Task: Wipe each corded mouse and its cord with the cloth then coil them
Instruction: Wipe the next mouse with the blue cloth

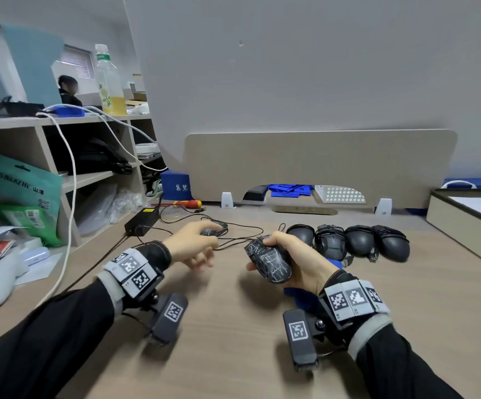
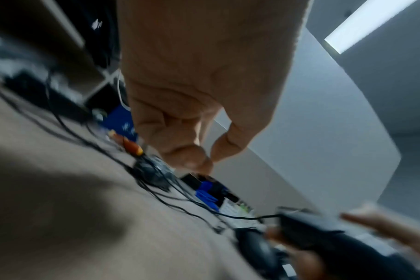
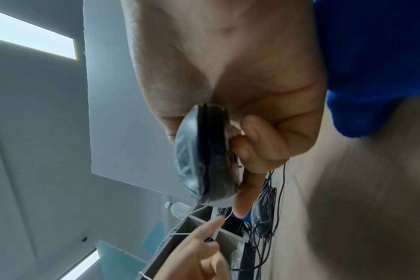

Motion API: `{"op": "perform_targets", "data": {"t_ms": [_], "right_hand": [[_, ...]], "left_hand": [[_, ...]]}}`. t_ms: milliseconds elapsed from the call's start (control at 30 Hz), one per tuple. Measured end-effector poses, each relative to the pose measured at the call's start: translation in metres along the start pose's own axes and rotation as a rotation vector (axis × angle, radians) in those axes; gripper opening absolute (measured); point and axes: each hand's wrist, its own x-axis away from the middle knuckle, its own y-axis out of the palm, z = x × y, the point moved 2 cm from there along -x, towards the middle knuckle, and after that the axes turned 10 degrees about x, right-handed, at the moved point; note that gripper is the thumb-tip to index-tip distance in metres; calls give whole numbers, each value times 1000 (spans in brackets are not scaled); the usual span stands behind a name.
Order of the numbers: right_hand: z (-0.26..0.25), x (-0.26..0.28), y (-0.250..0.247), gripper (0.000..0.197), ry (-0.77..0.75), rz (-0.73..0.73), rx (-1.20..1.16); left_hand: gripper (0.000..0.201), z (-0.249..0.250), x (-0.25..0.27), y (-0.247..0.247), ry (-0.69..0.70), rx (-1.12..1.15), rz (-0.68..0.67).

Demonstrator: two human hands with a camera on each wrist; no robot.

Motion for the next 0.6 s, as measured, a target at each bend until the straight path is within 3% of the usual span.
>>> {"op": "perform_targets", "data": {"t_ms": [67,200,267,433,533,600], "right_hand": [[1,-2,0,26,-20,-4,-4],[6,-8,0,33,-60,43,22],[8,-11,0,34,-64,74,47],[-3,-14,-13,52,-146,292,310],[-23,12,-38,40,-200,507,595],[-28,31,-47,36,-109,504,923]], "left_hand": [[32,5,3,20,-57,155,-114],[52,6,2,51,-213,412,-296],[50,5,0,61,-256,531,-375],[43,1,-4,71,-263,827,-316],[47,-7,-8,73,-257,930,-236],[42,-11,-13,77,-243,1003,-213]]}}
